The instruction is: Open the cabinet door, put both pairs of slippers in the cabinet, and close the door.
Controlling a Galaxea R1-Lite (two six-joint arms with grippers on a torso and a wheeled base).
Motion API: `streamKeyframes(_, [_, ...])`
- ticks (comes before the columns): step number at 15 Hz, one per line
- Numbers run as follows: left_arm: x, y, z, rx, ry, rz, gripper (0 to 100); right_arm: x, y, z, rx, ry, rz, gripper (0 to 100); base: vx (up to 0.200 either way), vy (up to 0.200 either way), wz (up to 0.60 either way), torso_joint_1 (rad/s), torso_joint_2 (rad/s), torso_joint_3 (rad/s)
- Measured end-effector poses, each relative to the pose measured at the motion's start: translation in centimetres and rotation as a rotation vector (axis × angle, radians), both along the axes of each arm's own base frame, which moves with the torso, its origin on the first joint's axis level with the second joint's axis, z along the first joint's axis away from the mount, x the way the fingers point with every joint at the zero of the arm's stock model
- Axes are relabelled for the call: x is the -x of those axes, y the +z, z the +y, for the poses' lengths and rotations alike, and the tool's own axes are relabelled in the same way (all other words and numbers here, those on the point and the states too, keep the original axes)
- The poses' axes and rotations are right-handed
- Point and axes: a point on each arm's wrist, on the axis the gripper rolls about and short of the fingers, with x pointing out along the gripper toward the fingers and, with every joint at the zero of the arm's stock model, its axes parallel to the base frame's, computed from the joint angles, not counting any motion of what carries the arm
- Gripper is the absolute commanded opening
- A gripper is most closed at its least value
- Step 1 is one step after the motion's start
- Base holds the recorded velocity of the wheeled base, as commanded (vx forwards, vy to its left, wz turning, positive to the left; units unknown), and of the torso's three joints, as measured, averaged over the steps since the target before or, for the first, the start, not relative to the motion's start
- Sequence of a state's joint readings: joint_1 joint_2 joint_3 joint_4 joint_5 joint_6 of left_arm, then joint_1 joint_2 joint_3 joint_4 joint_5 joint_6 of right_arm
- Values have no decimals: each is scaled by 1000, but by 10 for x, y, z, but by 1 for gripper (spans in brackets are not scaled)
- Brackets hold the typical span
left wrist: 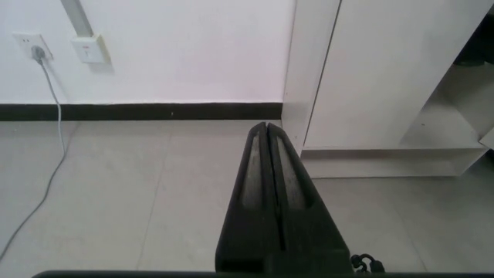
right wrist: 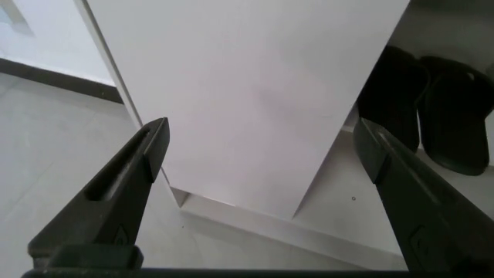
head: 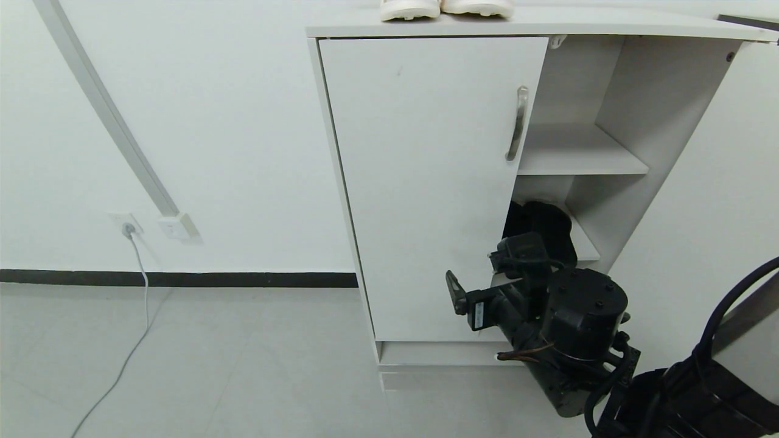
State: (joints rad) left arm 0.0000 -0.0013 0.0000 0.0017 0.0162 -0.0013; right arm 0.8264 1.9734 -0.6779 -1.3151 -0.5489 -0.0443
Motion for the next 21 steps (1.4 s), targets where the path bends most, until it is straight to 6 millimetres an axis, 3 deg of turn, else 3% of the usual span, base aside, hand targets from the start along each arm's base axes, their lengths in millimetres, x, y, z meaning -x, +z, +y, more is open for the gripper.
streamKeyframes(4, [0,0,0,0,0,0,0,0,-1,1,3,1,2,100,0,0,0,0,0,0])
streamKeyframes(8, [0,0,0,0,0,1,0,0,-2,1,8,3,6,100,0,0,0,11,-216,-309])
streamKeyframes(21, [0,0,0,1,0,0,0,0,-3,1,9,1,7,100,0,0,0,114,-489,-340])
